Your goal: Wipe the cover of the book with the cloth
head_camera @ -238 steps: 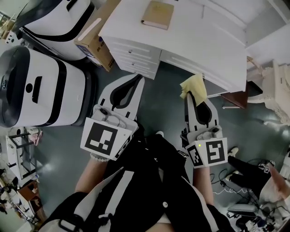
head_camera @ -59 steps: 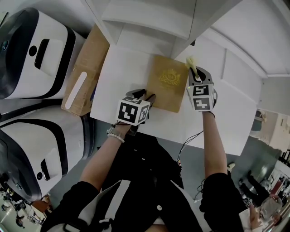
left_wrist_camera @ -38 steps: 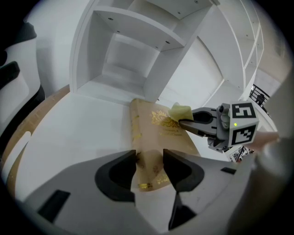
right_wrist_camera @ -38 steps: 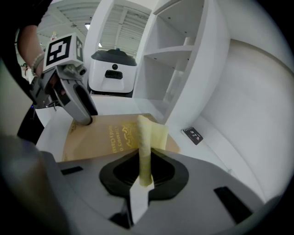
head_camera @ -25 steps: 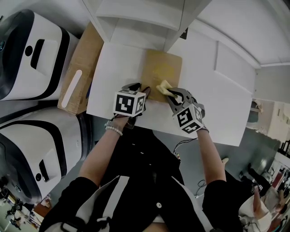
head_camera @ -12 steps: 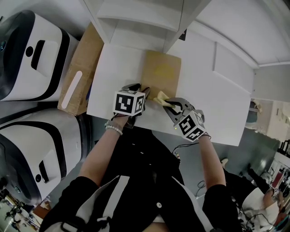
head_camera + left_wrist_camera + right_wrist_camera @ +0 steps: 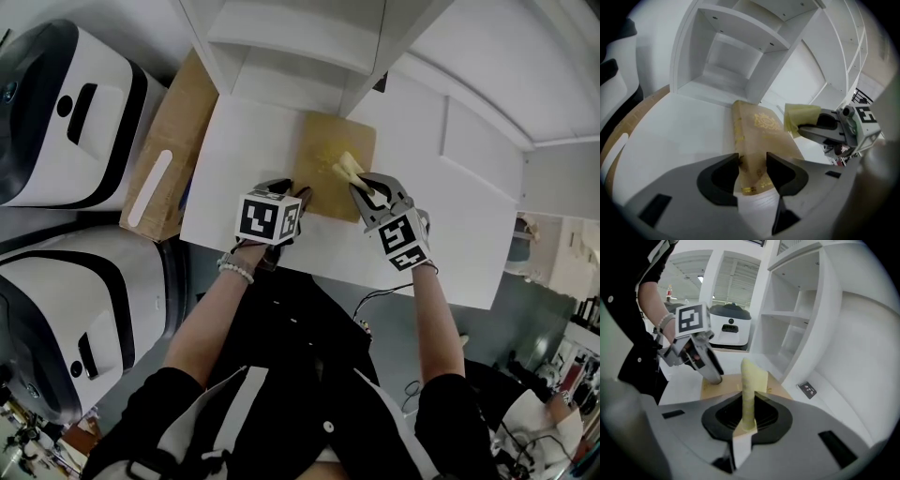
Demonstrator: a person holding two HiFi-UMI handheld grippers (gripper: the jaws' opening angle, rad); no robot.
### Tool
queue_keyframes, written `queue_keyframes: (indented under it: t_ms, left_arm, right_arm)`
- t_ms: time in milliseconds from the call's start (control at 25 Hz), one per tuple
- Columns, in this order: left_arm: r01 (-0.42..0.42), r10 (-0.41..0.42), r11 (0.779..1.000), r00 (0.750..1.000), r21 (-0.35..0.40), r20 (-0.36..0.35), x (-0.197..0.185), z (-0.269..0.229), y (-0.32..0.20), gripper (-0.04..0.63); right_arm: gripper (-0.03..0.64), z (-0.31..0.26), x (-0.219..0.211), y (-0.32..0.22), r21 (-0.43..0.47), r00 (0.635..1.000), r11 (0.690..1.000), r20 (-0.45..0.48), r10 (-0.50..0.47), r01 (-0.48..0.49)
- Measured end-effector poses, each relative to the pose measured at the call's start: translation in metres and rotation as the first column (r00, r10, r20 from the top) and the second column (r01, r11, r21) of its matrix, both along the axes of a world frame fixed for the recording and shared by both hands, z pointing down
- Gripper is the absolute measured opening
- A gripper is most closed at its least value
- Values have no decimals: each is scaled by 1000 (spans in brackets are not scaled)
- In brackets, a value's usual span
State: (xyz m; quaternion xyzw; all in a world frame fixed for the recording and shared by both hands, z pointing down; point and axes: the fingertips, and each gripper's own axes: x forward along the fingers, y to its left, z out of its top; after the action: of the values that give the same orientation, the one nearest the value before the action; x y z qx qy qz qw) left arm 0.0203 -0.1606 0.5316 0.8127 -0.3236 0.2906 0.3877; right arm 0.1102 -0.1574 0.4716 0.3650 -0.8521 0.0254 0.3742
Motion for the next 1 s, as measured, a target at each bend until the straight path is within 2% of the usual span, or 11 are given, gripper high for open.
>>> queue_keyframes:
  t_ms: [240, 560, 680, 840, 1000]
  left_arm:
    - [-3, 3, 1000, 1000, 0, -3, 1, 0, 0, 187]
    - [-10, 10, 1000, 1000, -7, -2, 1, 0, 0, 187]
    - [-14, 14, 1000, 1000, -11, -4, 1, 0, 0, 187]
    - [-17, 17, 1000, 1000, -11, -4, 0, 0, 0, 187]
    - [-14, 14, 1000, 1000, -7, 1, 1, 0, 0, 187]
  right_arm:
    - [38, -2, 19, -56, 81, 991, 990, -63, 117, -112]
    - [38, 10, 43, -102, 108, 960, 973, -171, 222, -206]
    - [38, 23, 44, -106, 84, 951, 974, -210, 225, -212]
    - [38, 36, 35, -103, 45, 956, 984, -232, 178, -172]
    - [38, 41, 24, -94, 8, 971, 992, -205, 125, -126]
